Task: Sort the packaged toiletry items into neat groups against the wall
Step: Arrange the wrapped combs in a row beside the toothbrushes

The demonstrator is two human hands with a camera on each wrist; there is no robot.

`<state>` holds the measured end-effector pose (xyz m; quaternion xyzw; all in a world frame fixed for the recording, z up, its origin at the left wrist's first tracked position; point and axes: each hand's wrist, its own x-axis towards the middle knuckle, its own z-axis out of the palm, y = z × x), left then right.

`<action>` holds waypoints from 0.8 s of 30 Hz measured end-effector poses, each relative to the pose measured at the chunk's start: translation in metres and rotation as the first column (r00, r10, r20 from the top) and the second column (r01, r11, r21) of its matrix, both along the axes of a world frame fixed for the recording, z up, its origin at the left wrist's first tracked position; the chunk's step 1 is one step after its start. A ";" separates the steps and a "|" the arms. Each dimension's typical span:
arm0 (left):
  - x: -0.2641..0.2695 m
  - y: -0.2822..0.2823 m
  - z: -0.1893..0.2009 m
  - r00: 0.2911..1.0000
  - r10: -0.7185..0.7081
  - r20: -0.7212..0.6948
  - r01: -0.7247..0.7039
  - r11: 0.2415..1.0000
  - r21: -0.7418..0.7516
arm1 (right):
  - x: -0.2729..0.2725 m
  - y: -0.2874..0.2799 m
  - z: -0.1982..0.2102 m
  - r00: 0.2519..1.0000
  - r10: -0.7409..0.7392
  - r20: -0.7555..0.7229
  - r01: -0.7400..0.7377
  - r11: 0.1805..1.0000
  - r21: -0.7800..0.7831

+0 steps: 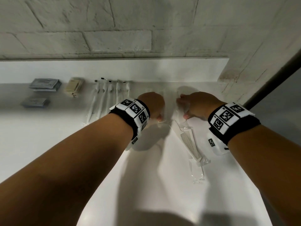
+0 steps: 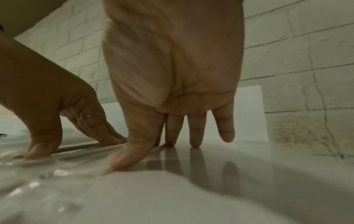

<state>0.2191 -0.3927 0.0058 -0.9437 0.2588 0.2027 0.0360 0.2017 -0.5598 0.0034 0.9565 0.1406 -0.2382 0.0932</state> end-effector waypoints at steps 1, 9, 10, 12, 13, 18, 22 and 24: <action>0.000 0.000 0.001 1.000 0.001 0.002 -0.001 1.000 0.006 | 0.002 0.001 -0.002 1.000 -0.010 0.006 0.010 1.000 0.001; -0.001 -0.001 0.002 1.000 0.000 0.002 0.000 1.000 0.021 | -0.011 0.008 0.006 0.946 -0.304 0.111 0.253 0.910 0.328; -0.001 -0.002 0.003 1.000 0.007 -0.003 -0.007 1.000 0.023 | -0.019 0.011 0.010 0.935 -0.334 0.116 0.278 0.897 0.343; -0.001 -0.002 0.002 0.999 0.032 -0.018 -0.031 0.999 0.024 | -0.037 0.021 0.013 0.952 -0.303 0.051 0.276 0.917 0.288; -0.001 -0.002 0.002 0.999 0.039 -0.018 -0.039 0.999 0.024 | -0.046 0.027 0.011 0.958 -0.287 0.003 0.276 0.925 0.262; 0.001 -0.003 -0.003 0.999 0.031 -0.026 -0.030 0.998 0.049 | -0.062 0.043 -0.010 0.925 -0.373 -0.070 0.377 0.882 0.283; 0.004 -0.002 -0.013 1.000 0.015 0.021 -0.016 0.999 0.029 | -0.062 0.043 -0.011 0.887 -0.428 -0.173 0.461 0.818 0.345; 0.005 -0.001 -0.017 0.998 -0.003 0.063 0.000 0.999 0.046 | -0.063 0.039 -0.009 0.873 -0.436 -0.220 0.488 0.785 0.381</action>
